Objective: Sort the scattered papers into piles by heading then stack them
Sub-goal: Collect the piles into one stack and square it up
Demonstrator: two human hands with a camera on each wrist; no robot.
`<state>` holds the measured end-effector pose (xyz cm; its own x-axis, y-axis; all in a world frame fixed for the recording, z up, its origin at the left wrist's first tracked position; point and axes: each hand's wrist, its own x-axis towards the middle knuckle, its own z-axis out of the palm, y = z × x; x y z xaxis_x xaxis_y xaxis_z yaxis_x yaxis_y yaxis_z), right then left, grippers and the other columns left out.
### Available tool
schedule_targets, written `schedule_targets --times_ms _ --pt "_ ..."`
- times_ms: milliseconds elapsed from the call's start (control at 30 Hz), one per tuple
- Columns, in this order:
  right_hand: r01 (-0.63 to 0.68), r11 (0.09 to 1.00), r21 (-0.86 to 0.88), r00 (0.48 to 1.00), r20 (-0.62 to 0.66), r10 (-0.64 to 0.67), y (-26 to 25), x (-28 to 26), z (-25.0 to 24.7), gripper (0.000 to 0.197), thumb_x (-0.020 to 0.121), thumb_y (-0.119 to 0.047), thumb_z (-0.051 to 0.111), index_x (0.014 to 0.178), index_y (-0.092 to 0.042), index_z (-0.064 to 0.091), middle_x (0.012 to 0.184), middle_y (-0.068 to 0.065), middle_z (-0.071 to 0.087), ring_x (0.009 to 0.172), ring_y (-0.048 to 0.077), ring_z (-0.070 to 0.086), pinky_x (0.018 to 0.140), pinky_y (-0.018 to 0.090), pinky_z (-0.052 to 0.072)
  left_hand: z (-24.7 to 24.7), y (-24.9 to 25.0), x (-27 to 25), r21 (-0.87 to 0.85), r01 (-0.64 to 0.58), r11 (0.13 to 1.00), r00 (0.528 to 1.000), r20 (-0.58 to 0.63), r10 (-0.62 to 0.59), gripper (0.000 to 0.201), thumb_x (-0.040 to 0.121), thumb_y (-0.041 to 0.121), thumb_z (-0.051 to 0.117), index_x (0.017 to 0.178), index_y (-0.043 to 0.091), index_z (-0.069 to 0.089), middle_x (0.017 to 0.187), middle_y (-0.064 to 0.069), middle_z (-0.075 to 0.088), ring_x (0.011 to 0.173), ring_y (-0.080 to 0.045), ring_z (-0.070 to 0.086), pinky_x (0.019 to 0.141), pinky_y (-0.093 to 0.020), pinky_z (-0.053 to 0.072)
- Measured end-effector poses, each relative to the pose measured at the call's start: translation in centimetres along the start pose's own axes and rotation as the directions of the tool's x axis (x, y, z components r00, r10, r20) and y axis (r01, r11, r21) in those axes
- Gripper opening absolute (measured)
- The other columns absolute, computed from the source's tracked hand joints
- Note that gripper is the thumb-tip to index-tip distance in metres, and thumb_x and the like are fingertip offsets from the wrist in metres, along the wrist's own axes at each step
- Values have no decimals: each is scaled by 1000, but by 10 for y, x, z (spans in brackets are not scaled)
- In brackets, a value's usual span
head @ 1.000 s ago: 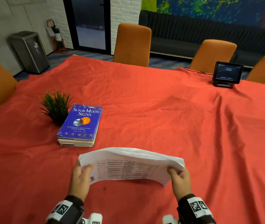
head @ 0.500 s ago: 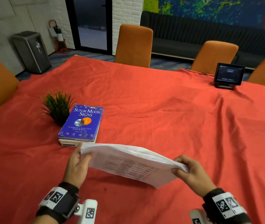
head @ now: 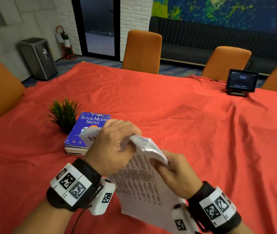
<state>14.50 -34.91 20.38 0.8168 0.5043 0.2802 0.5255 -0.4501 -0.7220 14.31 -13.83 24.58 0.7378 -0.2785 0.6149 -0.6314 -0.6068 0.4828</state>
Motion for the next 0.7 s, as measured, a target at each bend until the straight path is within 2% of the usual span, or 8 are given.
schedule_targets --times_ms 133,200,233,300,367,467,567,700 --pt "-38 946 321 983 -157 92 6 0 -3 16 92 -12 57 80 -15 67 71 -8 65 67 0 56 61 28 49 -13 -7 -5 184 76 980 926 -379 0 36 74 15 72 109 15 62 114 -3 59 112 -25 54 99 -50 37" --pt "-64 908 415 963 -212 165 11 -4 -8 19 89 -17 58 87 -2 70 82 3 72 75 9 63 66 36 53 -18 -26 -21 -27 254 967 819 -525 -230 61 75 27 71 130 16 47 132 -4 48 128 -21 44 109 -46 34" --pt "-65 892 448 952 -239 190 15 -5 -10 21 89 -18 59 90 1 69 86 5 72 78 11 64 68 37 54 -17 -36 -30 -246 331 911 775 -480 -412 73 73 35 71 137 19 39 139 -2 45 133 -15 41 113 -42 32" --pt "-51 852 520 933 -280 227 20 -6 -13 18 90 -15 62 96 0 70 95 7 74 86 17 68 76 38 55 -9 -53 -43 -643 402 652 756 -168 -632 79 70 46 73 139 28 37 137 4 53 132 -8 45 113 -40 33" --pt "-34 830 557 921 -304 242 25 -4 -11 17 90 -12 61 101 -3 71 101 11 74 92 24 70 81 39 57 5 -55 -50 -724 441 530 807 60 -588 51 79 49 67 125 29 57 125 4 64 123 -11 55 112 -43 35" --pt "27 868 495 907 -378 187 27 -3 -3 18 91 -5 58 90 -16 72 92 -5 75 85 8 68 77 25 54 25 -38 -53 -750 398 529 786 -19 -618 28 88 40 58 113 28 65 111 11 70 103 3 62 96 -15 45" --pt "64 867 494 883 -432 181 29 -6 5 46 92 5 49 88 -33 74 86 -17 74 81 -4 65 73 15 51 45 -20 -62 -724 379 577 725 -155 -671 65 87 53 55 135 10 46 134 1 58 125 0 48 111 -20 34" --pt "-45 854 519 833 -452 318 57 -23 31 13 92 -11 58 94 -11 71 91 -3 75 84 9 67 77 32 55 79 -27 -92 -646 471 601 706 -132 -696 57 90 49 43 141 23 35 145 15 42 132 14 34 108 -4 22"
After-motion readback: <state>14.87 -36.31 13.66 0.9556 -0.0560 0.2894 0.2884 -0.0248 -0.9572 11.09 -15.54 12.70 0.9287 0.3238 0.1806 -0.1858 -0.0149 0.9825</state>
